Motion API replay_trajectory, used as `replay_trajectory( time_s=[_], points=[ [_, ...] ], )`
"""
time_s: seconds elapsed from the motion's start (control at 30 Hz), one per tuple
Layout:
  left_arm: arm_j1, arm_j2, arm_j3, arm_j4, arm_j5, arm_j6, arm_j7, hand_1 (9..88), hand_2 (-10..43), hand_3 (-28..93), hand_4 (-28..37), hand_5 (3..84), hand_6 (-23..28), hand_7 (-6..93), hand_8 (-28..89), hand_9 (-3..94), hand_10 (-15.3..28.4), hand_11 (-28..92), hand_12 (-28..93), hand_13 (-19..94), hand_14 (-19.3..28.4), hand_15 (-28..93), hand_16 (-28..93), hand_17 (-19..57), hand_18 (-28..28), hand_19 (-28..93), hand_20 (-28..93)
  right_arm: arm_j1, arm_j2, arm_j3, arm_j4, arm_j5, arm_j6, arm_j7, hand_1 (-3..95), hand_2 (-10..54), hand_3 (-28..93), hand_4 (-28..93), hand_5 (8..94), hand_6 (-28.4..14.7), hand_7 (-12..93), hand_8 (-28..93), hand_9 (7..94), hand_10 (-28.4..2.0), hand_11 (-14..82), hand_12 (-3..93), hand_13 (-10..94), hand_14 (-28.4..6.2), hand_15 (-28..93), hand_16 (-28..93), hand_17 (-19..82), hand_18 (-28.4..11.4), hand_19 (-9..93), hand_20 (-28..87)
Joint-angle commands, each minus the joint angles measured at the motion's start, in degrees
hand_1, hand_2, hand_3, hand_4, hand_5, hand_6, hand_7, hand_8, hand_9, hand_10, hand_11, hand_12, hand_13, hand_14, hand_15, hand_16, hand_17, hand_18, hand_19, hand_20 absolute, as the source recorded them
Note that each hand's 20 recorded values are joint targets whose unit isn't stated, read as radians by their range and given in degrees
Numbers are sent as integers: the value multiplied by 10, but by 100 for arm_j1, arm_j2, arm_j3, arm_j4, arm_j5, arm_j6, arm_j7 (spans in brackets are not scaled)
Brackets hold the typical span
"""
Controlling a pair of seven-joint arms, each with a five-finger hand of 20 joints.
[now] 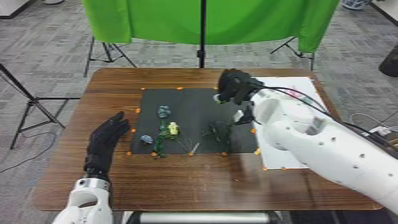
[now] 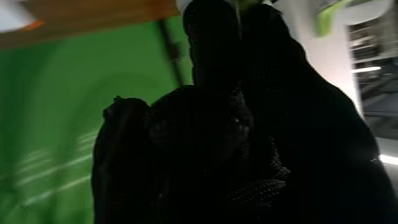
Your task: Arrange flowers
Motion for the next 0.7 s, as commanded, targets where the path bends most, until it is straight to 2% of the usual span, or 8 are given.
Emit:
replay_trajectory(
  time_s=[0.03,0.27,0.57,0.7],
  points=[
    [67,-76,62,63,12,-8,-58,261,11,643,-253,406,40,99,-65,405,125,149,112,312,160,176,1,32,114,61,167,-125,-437,-385,-121,175,-289,-125,660,-95,502,-140,801,-3,220,151,923,-84,98,439,921,-9,560,377,646,-113,932,563],
    [75,-113,76,75,24,-37,-62,262,11,643,-254,407,40,100,-65,404,125,148,111,311,160,176,2,32,114,62,167,-223,-491,-583,-113,45,-468,-168,647,-95,511,-140,795,-2,223,145,914,-85,95,446,915,-10,562,380,638,-116,932,567],
    [93,-100,65,68,11,-33,-39,261,11,643,-253,407,39,101,-66,404,125,147,111,311,160,174,2,32,114,62,167,-288,-504,-586,25,-137,-142,-195,633,-95,502,-143,782,-4,220,140,900,-86,93,443,907,-11,564,379,630,-120,932,569],
    [66,-100,85,79,16,-62,-64,261,11,644,-253,407,40,100,-66,404,125,147,112,312,160,175,2,32,114,62,167,-360,-503,-515,1,-175,-163,-211,621,-95,495,-143,777,-5,218,138,896,-87,93,442,907,-12,566,378,629,-119,932,569]
  ],
)
